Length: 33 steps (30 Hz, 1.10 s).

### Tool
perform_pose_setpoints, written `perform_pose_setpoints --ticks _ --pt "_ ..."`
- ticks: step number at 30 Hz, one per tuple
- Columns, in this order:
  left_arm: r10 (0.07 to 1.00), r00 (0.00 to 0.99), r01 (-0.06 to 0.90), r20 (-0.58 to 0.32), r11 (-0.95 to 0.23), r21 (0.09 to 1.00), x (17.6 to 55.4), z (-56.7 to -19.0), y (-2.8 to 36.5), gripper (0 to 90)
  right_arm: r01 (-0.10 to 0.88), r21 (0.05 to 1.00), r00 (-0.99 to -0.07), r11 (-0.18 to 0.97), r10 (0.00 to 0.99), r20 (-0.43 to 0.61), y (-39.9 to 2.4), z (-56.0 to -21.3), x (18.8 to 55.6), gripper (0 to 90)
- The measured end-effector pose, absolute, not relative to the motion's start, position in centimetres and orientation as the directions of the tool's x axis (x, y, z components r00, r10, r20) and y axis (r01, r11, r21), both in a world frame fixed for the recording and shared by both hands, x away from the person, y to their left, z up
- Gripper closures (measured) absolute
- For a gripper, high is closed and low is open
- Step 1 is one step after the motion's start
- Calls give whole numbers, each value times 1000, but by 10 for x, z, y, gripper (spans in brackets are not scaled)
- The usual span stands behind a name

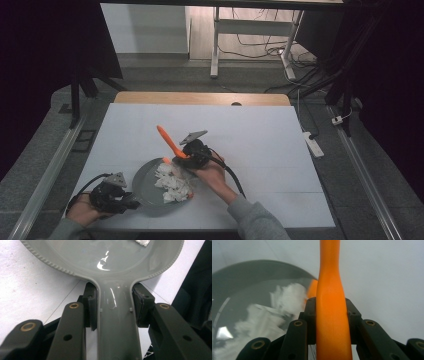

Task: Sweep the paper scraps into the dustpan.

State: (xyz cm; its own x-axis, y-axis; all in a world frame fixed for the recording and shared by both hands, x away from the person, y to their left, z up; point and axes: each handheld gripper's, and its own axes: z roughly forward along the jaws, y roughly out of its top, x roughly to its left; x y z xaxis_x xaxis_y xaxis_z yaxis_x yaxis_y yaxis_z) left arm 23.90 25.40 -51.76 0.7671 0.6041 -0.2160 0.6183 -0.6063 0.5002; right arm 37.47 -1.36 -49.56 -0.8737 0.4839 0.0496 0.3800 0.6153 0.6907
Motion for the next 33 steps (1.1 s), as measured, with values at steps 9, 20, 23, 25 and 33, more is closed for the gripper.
perform_pose_setpoints --ticks 9,20,23,25,33 --pt "606 766 620 -216 -605 499 239 -519 253 613 412 728 -893 548 403 202 25 -491 358 704" --pt "605 766 620 -217 -604 501 239 -520 253 613 326 820 -912 470 384 143 17 -455 349 703" --pt "604 766 620 -220 -604 501 239 -520 254 612 311 820 -908 481 405 107 9 -451 351 703" --pt "605 765 621 -221 -603 500 239 -520 253 613 309 818 -902 486 423 89 3 -450 353 703" --pt "605 766 620 -218 -605 499 239 -520 253 613 360 772 -864 524 500 63 -29 -462 364 703"
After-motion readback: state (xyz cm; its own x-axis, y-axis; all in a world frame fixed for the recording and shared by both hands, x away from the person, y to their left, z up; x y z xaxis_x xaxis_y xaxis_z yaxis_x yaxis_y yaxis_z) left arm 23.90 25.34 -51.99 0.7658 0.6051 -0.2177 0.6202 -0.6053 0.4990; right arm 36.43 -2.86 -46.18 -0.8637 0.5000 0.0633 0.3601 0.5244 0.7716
